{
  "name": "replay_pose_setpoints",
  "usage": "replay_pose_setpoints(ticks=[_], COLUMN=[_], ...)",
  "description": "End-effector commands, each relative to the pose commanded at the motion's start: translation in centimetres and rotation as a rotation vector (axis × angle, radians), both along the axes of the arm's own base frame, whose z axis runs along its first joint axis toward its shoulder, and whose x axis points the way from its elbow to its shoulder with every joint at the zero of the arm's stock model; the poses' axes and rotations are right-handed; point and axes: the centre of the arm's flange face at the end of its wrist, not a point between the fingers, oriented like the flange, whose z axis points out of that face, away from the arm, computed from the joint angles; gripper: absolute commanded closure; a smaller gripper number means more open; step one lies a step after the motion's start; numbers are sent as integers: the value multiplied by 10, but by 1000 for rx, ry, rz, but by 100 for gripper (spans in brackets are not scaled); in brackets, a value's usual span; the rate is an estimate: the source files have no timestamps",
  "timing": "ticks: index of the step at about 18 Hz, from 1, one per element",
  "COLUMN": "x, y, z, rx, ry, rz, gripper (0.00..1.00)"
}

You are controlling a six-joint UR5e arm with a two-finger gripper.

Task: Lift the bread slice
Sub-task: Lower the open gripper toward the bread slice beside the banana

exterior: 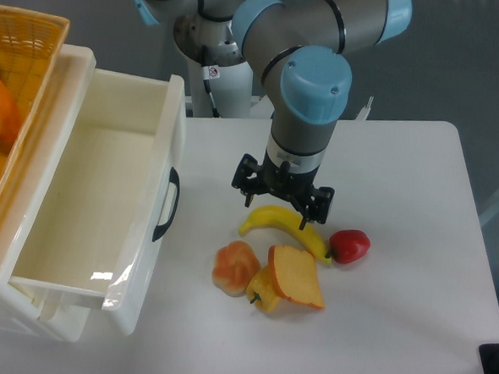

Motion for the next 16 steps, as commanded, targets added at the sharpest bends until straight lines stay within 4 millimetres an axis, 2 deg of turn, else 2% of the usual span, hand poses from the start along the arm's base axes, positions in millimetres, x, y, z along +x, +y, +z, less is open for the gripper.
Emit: replay_pose_setpoints(ticks=[6, 10, 16], x=[0, -5, -9], y=[3, 9, 13], z=[-4, -25, -45], rx=[0, 1, 13], ry=[-3, 2, 25], rz=[8, 15, 22], gripper=[0, 0, 0])
